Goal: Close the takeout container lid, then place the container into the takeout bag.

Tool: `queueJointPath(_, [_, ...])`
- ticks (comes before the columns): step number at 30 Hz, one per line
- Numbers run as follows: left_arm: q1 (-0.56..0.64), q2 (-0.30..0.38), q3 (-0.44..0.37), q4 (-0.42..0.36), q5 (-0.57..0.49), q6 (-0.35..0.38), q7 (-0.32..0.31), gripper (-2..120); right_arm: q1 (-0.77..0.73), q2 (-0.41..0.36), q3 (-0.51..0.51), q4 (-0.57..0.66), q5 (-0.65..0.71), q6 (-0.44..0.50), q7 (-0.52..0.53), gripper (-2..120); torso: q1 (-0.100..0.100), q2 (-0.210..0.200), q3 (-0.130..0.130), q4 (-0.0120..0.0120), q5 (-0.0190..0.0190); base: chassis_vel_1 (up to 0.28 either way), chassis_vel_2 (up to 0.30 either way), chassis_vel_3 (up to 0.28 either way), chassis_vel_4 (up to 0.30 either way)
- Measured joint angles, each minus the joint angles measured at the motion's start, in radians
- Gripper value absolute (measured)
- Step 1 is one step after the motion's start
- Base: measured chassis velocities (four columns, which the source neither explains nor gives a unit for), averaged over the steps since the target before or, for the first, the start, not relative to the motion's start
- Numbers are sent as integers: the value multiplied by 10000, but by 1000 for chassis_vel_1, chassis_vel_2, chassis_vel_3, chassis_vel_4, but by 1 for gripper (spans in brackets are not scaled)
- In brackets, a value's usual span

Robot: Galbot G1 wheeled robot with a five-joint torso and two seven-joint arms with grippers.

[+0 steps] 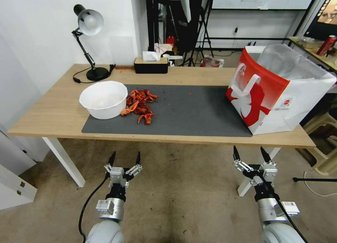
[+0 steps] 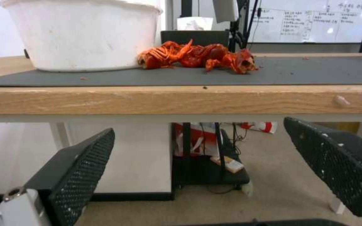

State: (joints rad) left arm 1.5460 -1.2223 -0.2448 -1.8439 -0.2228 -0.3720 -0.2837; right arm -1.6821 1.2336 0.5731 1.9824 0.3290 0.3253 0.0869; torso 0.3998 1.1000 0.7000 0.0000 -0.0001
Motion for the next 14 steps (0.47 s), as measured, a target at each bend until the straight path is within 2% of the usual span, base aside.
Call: queueJointPath(14, [-2, 6, 4, 0, -9, 10, 4, 100, 0, -6, 0, 13, 13, -28, 0, 100, 1, 0, 0, 0, 0, 0, 0, 0, 0])
